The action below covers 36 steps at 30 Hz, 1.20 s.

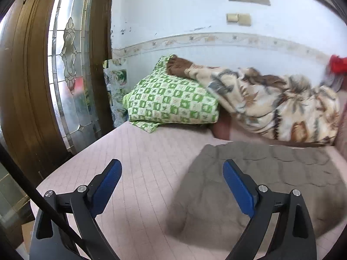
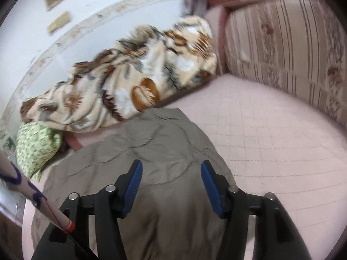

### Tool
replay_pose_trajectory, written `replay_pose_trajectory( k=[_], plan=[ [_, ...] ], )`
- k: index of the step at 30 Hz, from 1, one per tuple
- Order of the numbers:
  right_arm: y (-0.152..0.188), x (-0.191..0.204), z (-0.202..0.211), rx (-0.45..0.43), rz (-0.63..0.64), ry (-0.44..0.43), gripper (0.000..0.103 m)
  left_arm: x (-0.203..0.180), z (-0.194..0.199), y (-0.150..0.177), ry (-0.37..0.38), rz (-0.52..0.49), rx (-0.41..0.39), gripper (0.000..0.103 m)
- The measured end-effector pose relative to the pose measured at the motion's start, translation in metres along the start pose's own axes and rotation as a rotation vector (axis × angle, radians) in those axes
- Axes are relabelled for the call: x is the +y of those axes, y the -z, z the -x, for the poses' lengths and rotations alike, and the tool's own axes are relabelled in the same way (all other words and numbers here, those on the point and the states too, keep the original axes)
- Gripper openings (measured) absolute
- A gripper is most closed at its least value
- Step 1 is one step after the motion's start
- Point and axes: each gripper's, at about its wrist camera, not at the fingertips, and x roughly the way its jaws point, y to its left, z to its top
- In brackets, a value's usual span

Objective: Fold large clothes

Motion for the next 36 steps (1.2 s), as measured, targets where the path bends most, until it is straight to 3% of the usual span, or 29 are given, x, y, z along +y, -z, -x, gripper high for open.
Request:
replay_pose_trajectory(
  k=[3,8,11,15,19,23,36],
  plan=[
    [0.02,0.017,0.044,-0.045,0.072,-0.016,0.076,0.003,0.035,0.006,0.049,-0.02,0.013,0.096],
    [0.079,0.031,0.096,-0.013,0.184,-0.024,0.082,0.006,0.084,0.022,0.179,-0.029,0.054,0.096],
    [0.116,0.03,0.111,0.049,0.224,-0.022,0.082,0.01,0.101,0.04,0.31,0.027,0.147,0.096],
    [0.156,0.02,0.127,0.113,0.256,-0.009,0.082,0.0,0.107,0.074,0.383,0.011,0.293,0.096],
    [0.184,0.009,0.14,0.143,0.283,0.037,0.082,-0.018,0.112,0.114,0.351,-0.066,0.41,0.096],
    [0.199,0.0,0.149,0.161,0.284,0.077,0.084,-0.03,0.121,0.136,0.332,-0.116,0.46,0.096],
    [0.216,-0.006,0.161,0.198,0.299,0.115,0.084,-0.016,0.142,0.127,0.257,-0.116,0.378,0.096]
  ],
)
